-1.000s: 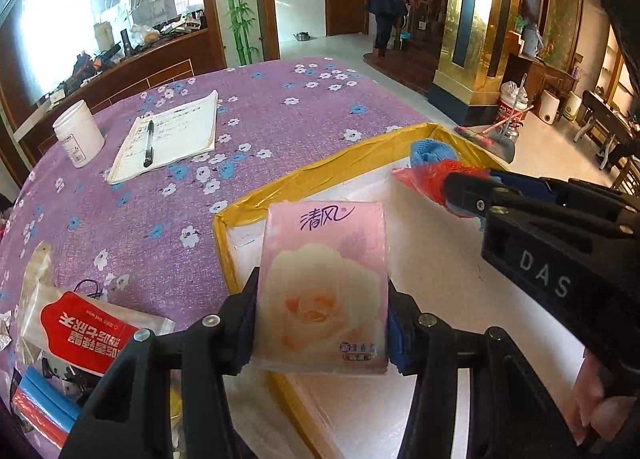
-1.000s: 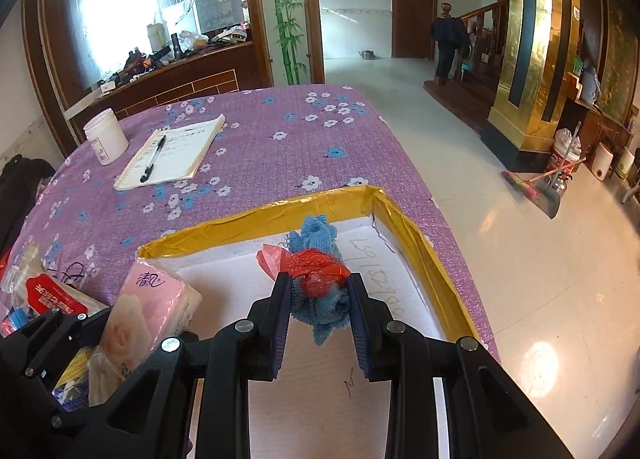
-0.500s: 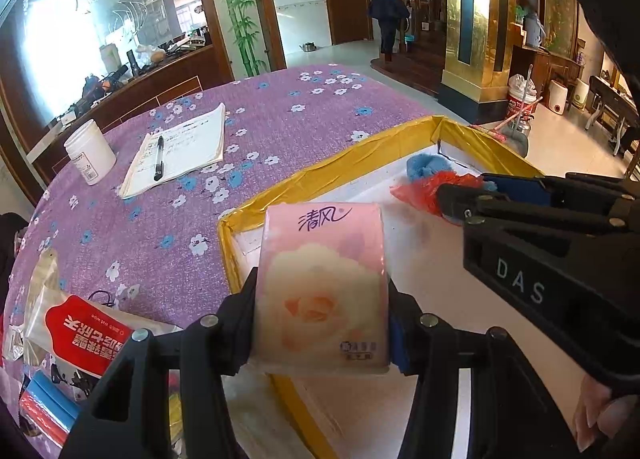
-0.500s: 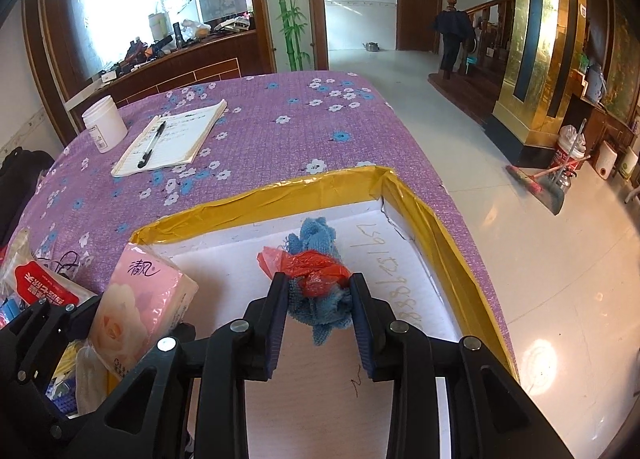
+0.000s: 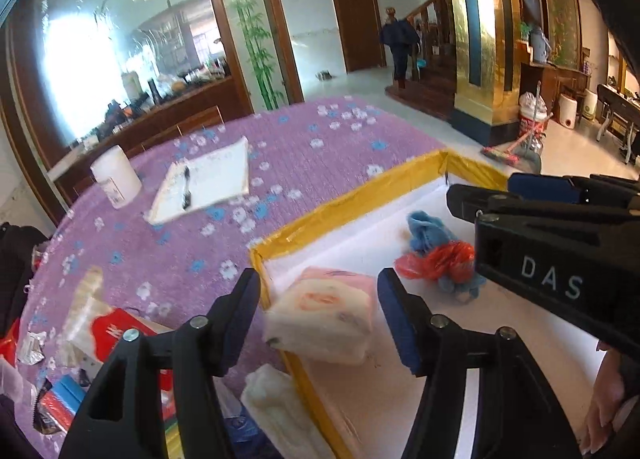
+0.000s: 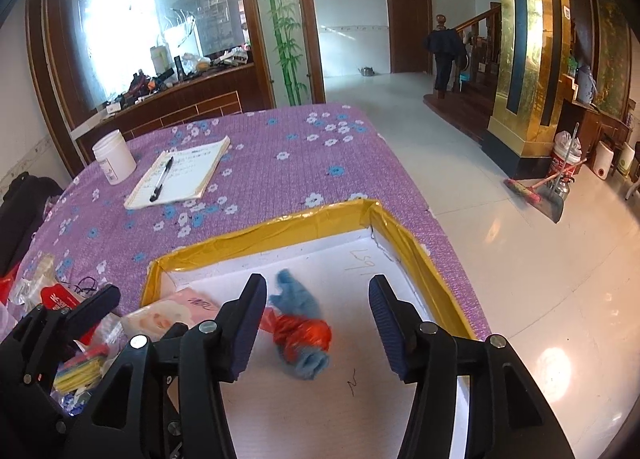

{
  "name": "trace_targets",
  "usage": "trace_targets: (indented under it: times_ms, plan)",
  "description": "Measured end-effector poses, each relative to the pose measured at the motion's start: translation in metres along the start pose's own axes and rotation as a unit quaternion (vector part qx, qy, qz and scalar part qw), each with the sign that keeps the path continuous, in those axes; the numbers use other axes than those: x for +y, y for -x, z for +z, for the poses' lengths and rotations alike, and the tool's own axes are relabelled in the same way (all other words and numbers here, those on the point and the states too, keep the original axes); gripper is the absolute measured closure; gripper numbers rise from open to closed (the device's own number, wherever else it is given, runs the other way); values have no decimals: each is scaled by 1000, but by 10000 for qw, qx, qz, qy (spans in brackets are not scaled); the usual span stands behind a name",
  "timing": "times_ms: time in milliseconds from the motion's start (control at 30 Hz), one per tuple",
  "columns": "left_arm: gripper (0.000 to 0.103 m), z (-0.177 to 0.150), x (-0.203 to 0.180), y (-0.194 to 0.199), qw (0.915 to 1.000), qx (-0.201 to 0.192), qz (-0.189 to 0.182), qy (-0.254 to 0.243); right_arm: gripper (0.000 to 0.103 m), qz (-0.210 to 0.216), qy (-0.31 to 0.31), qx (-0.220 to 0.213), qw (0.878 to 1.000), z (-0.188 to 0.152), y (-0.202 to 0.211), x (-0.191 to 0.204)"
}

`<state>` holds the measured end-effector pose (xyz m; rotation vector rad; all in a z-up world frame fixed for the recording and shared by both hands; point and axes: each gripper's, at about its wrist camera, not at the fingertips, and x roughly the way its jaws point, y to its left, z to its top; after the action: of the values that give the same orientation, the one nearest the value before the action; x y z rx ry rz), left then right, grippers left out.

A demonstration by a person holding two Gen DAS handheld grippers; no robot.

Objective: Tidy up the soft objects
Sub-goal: 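Lower the pink tissue pack into the tray and open the left tool, then move both tools back to the pile of items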

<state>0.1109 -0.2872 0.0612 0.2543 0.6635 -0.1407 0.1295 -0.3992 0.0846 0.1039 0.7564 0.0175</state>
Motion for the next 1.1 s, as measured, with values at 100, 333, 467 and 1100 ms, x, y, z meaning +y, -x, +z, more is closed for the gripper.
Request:
trace_targets:
  times_ms: [100, 333, 467, 1100]
  plan:
    - [41, 1, 0, 7, 9998, -174, 101, -17, 45, 41, -27, -80, 10000, 1, 5, 0]
    - [41, 3, -1, 13, 9992, -323, 240, -79, 45, 58, -54, -135, 9999, 1, 8, -2]
    - [41, 4, 0, 14, 9990, -349, 258, -64, 45, 57, -60, -148, 9999, 1, 9, -2]
    - [32, -20, 45, 105, 9989, -299, -265, 259, 35, 280, 93, -616, 9977, -33, 87, 31]
